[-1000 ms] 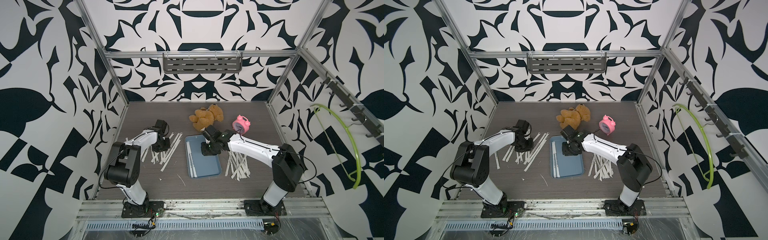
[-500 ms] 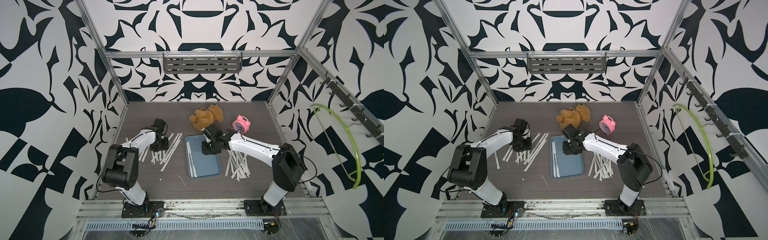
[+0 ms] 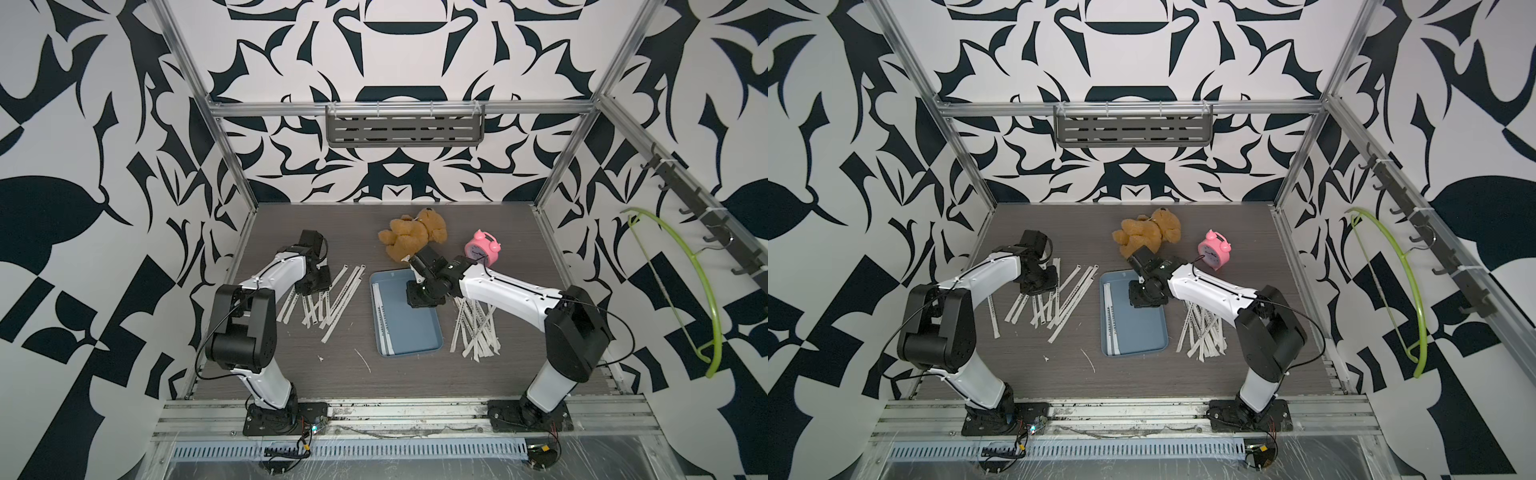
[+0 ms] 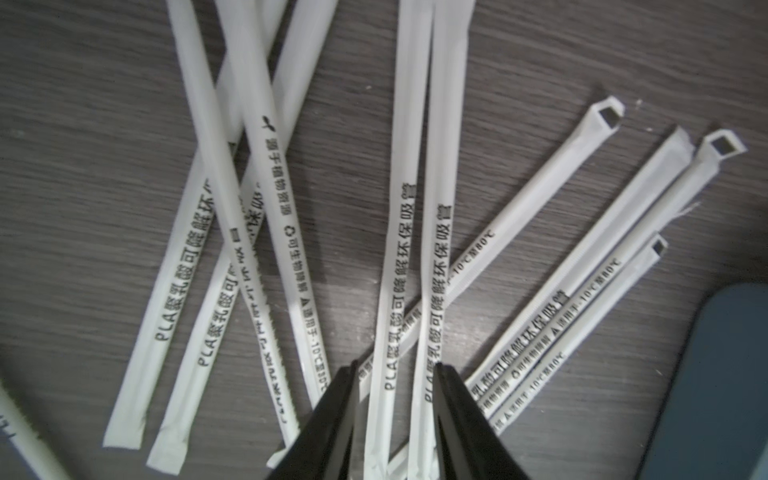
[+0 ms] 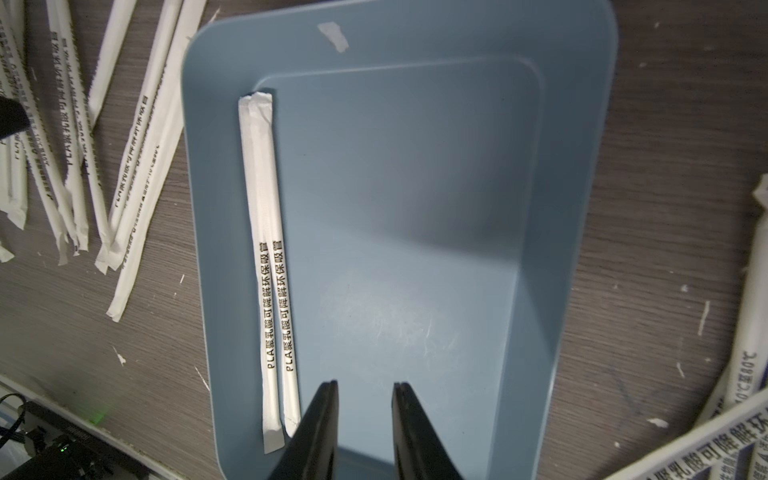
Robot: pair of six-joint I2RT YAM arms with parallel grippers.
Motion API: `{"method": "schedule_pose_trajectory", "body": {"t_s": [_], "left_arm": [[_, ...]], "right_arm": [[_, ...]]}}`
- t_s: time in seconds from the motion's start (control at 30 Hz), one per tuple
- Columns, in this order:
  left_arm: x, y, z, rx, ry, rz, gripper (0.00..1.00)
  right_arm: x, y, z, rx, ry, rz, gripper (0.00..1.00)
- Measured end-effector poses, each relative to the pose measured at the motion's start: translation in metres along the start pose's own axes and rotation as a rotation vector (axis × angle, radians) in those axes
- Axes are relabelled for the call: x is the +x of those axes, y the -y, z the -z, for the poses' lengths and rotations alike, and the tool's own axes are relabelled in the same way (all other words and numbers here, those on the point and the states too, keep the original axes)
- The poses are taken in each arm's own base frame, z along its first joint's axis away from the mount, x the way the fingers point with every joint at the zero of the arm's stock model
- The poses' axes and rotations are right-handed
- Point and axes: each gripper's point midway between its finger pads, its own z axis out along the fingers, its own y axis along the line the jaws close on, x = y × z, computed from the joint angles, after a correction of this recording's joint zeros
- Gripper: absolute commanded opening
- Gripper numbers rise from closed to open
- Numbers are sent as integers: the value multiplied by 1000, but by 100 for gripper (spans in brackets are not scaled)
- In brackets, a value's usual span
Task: Put the straws into the storage box
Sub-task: Pick up the straw from the center of the board.
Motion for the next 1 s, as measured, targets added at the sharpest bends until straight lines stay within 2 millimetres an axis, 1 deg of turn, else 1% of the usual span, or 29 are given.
{"method": "schedule_pose_trajectory", "body": {"t_s": [0.2, 0.4, 0.53, 0.6, 0.67, 0.77, 0.83, 0.93, 1.0], "left_arm": [[-2, 0, -12, 3, -11, 8, 32], [-2, 1, -27, -4, -42, -1, 23], [-2, 1, -32, -6, -49, -6, 18], [-1, 1, -35, -6, -55, -6, 11], [-2, 1, -36, -5, -55, -10, 9], [-4, 2, -34, -3, -52, -9, 9], [-3, 2, -28, -5, -50, -9, 9], [-6, 2, -8, 3, -18, -6, 9], [-9, 3, 13, 17, 25, -1, 8]], "right_arm": [[1, -1, 0, -5, -4, 0, 28], [1, -1, 0, -5, -4, 0, 27], [1, -1, 0, -5, -4, 0, 27], [1, -1, 0, -5, -4, 0, 27], [1, -1, 0, -6, -4, 0, 27], [1, -1, 0, -5, -4, 0, 26], [1, -1, 0, -5, -4, 0, 26], [1, -1, 0, -5, -4, 0, 26], [0, -1, 0, -8, -5, -3, 25]]}}
